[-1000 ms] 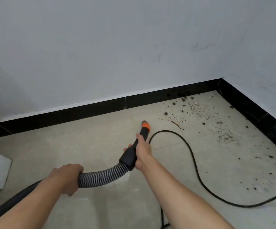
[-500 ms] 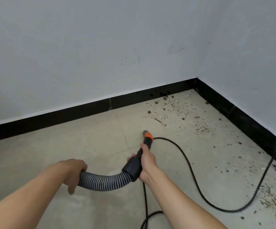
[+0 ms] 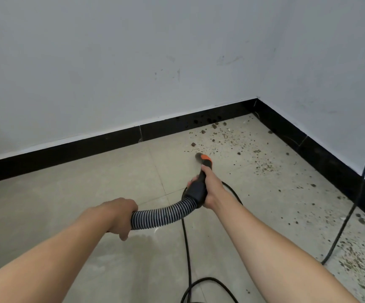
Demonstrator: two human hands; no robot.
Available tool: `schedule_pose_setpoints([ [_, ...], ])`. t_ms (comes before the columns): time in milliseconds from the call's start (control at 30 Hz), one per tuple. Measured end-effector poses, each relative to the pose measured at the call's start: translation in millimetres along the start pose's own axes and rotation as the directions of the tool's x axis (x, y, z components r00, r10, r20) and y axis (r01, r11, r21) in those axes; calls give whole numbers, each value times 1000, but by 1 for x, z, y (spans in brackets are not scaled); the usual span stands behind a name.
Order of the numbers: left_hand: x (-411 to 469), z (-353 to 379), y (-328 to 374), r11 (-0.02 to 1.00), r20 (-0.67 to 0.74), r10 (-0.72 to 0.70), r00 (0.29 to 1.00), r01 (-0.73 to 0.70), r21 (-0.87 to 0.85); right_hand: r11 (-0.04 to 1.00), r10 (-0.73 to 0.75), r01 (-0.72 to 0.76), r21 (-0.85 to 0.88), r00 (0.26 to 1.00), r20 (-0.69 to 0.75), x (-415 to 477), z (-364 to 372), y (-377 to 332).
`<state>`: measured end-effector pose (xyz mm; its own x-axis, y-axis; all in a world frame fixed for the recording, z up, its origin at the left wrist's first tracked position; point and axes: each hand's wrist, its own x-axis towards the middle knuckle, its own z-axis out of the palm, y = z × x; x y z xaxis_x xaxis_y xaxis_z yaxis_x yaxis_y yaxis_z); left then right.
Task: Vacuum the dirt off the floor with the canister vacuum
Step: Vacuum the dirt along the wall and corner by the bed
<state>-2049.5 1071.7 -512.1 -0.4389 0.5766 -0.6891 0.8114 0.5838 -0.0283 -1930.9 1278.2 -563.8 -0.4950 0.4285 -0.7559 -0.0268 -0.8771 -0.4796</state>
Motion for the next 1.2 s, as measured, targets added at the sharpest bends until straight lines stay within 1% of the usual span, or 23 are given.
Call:
schedule_pose_setpoints([
  [167, 10, 0, 0, 996, -15, 7, 1000, -8, -92, 996, -93, 90, -28, 990, -104, 19, -5, -9],
  [200, 12, 0, 3, 996, -6, 11, 1000, -12, -91, 996, -82, 78, -48, 992, -91, 23, -5, -13],
  [333, 18, 0, 8, 998, 40, 10, 999, -8, -61, 981, 56, -44, -190, 997, 61, 33, 17, -23],
  [400, 21, 0, 5, 998, 50, -1, 999, 4, -67, 973, 54, -38, -228, 996, 64, 37, 24, -23],
  [533, 30, -3, 7, 993, 17, -2, 1000, 4, -117, 975, -65, 60, -215, 998, -16, 51, 14, -32],
  [567, 33, -4, 9, 992, 9, 2, 1000, -1, -122, 975, -76, 69, -210, 997, -25, 55, 12, -36],
  [600, 35, -4, 11, 993, 4, 5, 1000, -4, -121, 975, -68, 62, -213, 997, -20, 58, 13, -39],
  [700, 37, -4, 13, 994, 31, 9, 999, -5, -113, 966, 24, -10, -260, 998, 53, 59, 23, -39],
  [767, 38, -1, 12, 993, 40, 6, 999, -2, -119, 957, 31, -10, -290, 997, 68, 61, 27, -37],
  [900, 42, -1, 8, 980, -56, -16, 998, 5, -200, 957, -67, 72, -282, 997, 29, 72, 35, -48],
  [1000, 48, -2, 13, 973, -95, -10, 995, -13, -231, 947, -62, 79, -313, 996, 65, 80, 45, -58],
  [1100, 57, -1, 15, 963, -146, -26, 989, -15, -270, 946, -92, 107, -307, 994, 62, 89, 52, -68],
  [1200, 67, -2, 14, 953, -181, -40, 983, -16, -301, 947, -90, 106, -304, 994, 67, 99, 62, -75],
])
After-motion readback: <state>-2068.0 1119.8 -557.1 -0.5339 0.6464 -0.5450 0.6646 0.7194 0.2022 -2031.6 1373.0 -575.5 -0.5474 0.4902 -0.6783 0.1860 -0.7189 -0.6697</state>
